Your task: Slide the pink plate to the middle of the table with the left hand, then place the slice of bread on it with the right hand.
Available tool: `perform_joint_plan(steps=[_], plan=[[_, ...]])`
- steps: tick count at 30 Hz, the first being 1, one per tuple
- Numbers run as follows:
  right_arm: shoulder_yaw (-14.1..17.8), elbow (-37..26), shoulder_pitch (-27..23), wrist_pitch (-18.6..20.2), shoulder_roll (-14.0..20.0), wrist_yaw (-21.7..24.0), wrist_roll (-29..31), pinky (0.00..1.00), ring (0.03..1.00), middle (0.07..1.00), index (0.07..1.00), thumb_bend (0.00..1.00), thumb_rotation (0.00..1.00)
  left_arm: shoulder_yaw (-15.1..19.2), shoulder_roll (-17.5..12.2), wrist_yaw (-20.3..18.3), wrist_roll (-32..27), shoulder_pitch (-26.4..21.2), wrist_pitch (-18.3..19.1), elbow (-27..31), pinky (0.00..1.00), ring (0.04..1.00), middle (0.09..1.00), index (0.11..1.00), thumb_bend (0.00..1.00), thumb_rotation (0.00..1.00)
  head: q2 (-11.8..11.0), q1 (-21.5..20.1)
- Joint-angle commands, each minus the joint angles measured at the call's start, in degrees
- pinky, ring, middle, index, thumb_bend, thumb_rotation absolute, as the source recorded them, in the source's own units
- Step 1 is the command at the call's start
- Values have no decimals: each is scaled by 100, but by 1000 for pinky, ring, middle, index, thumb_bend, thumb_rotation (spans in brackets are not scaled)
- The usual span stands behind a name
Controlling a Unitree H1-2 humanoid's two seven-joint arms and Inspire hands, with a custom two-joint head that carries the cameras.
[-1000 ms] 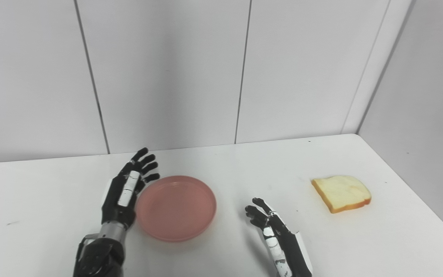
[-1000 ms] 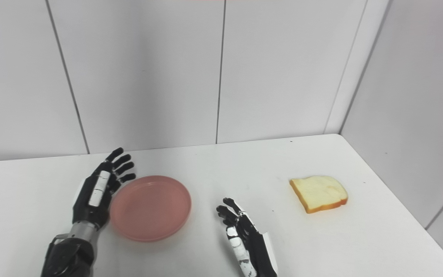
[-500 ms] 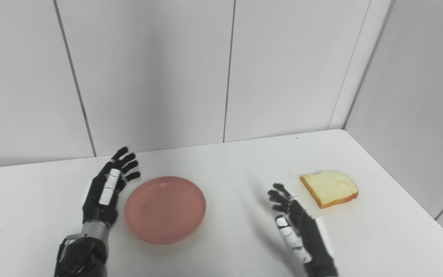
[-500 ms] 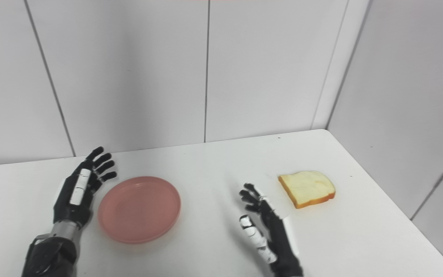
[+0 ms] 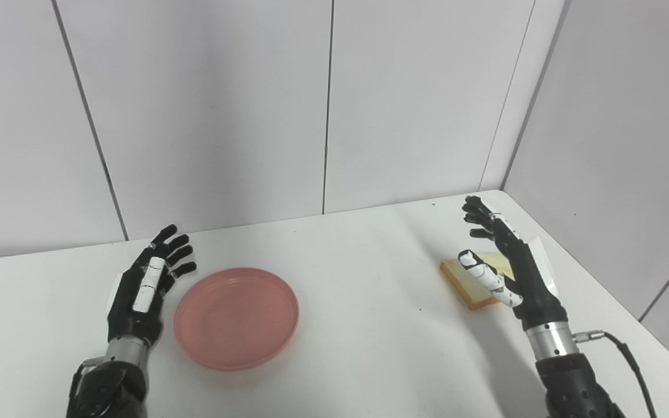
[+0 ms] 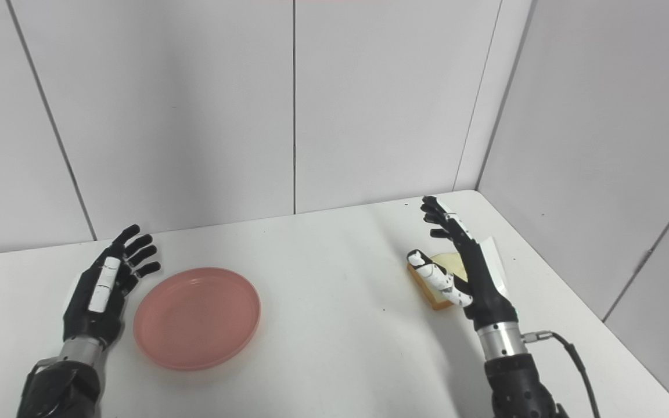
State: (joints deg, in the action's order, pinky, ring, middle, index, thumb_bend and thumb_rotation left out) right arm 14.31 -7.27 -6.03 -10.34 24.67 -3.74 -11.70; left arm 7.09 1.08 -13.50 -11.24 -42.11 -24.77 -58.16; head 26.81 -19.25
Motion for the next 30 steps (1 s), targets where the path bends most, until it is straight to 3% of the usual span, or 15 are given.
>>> perform_joint_plan(steps=[1, 6, 11, 16, 21, 23, 27, 30], plan=[[126, -23, -262, 8, 363, 49, -88, 727, 806, 845, 856, 732, 920, 6, -42, -91, 3, 209, -211, -110, 705, 805, 802, 801, 958, 693, 0, 7], [50, 285, -586, 337, 894, 333, -302, 775, 822, 852, 850, 789, 868, 9, -64, -126, -18, 239, -209, -93, 720, 810, 806, 801, 960, 690, -15, 13], [-357, 494, -789, 455, 1562, 664, -1189, 788, 867, 880, 853, 794, 858, 11, -58, -119, -34, 238, -203, -120, 723, 811, 814, 809, 972, 690, -23, 5], [-790, 1091, -1106, 300, 2127, 893, -1777, 772, 872, 879, 859, 853, 758, -9, -47, -121, -12, 247, -207, -142, 702, 810, 811, 807, 970, 696, -3, -21], [-1129, 1725, -1386, -73, 2614, 1198, -1849, 802, 891, 899, 896, 928, 678, -13, -37, -118, -17, 247, -199, -138, 698, 805, 805, 801, 953, 696, 1, -31], [-1249, 1816, -1466, -128, 2794, 1441, -1794, 808, 894, 908, 917, 964, 649, -12, -34, -125, -22, 256, -201, -123, 698, 807, 808, 801, 959, 696, 17, -37], [-1627, 1710, -1712, 171, 3225, 2440, -1803, 863, 926, 942, 968, 999, 500, -7, -12, -128, -37, 270, -199, -103, 700, 805, 812, 801, 980, 691, 39, -41], [-1817, 1587, -1827, 422, 3420, 2923, -1989, 900, 944, 953, 979, 1000, 392, -16, -9, -113, -21, 271, -198, -105, 699, 805, 811, 801, 976, 693, 41, -40]])
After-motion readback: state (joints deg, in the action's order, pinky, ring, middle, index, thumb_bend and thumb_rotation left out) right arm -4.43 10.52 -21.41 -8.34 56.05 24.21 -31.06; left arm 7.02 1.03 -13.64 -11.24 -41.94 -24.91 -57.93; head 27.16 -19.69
